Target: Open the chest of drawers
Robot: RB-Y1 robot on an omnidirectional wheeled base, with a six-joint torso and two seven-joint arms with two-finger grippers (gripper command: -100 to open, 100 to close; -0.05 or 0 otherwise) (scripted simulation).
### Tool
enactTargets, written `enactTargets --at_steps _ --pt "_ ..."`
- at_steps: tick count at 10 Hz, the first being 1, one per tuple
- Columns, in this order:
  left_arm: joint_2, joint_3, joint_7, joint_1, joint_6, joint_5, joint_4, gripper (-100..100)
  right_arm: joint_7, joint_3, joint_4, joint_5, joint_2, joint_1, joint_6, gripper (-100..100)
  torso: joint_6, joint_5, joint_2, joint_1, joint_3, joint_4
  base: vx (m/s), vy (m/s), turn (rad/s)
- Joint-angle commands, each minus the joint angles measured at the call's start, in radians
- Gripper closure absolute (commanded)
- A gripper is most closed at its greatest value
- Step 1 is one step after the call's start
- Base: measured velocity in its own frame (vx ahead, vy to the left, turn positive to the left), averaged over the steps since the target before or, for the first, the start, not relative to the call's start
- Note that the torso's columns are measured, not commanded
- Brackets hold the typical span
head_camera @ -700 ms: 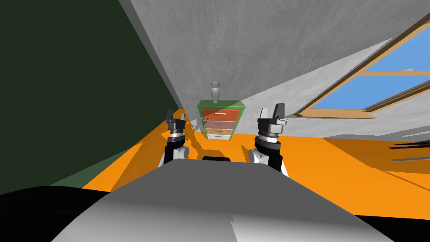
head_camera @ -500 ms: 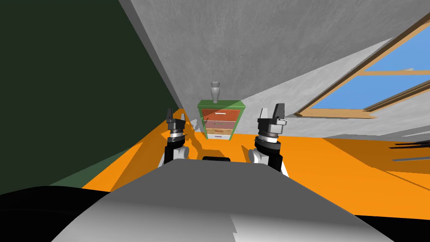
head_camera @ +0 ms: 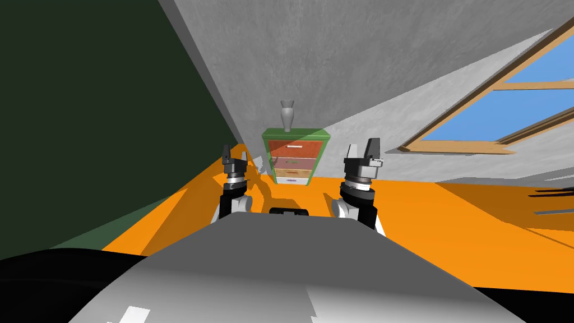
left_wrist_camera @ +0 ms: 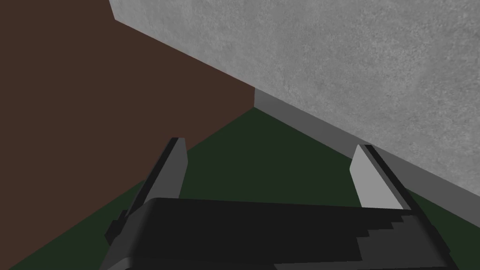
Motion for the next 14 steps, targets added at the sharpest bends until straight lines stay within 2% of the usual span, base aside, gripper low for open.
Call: enactTargets --at_steps 1,2,3,5,8,14 --pt "0.000 0.000 0.000 0.000 0.000 0.000 0.000 0 0.000 0.000 0.000 0.000 0.000 0.000 0.000 0 0.000 0.000 0.074 0.000 -0.148 0.074 0.000 0.000 0.000" --pt "0.000 0.000 0.000 0.000 0.000 0.000 0.000 0 0.000 0.000 0.000 0.000 0.000 0.000 0.000 0 0.000 0.000 0.148 0.000 -0.295 0.148 0.000 0.000 0.000" --pt "0.031 -0.002 -0.001 -0.002 -0.004 0.001 0.011 -100 0.000 0.000 0.000 0.000 0.000 0.000 0.000 0 0.000 0.000 0.221 0.000 -0.443 0.221 0.016 -0.007 0.002" --pt "0.073 -0.006 -0.003 -0.008 -0.014 0.003 0.038 -100 0.000 0.000 0.000 0.000 0.000 0.000 0.000 0 0.000 0.000 0.263 0.000 -0.532 0.264 0.032 -0.015 0.005" --pt "0.120 -0.016 -0.008 -0.021 -0.038 0.008 0.102 -100 0.000 0.000 0.000 0.000 0.000 0.000 0.000 0 0.000 0.000 0.267 -0.001 -0.537 0.268 0.060 -0.034 0.008" --pt "0.155 -0.045 -0.022 -0.058 -0.109 0.023 0.274 -100 0.000 0.000 0.000 0.000 0.000 0.000 0.000 0 0.000 0.000 0.268 0.001 -0.537 0.268 0.093 -0.046 0.011"
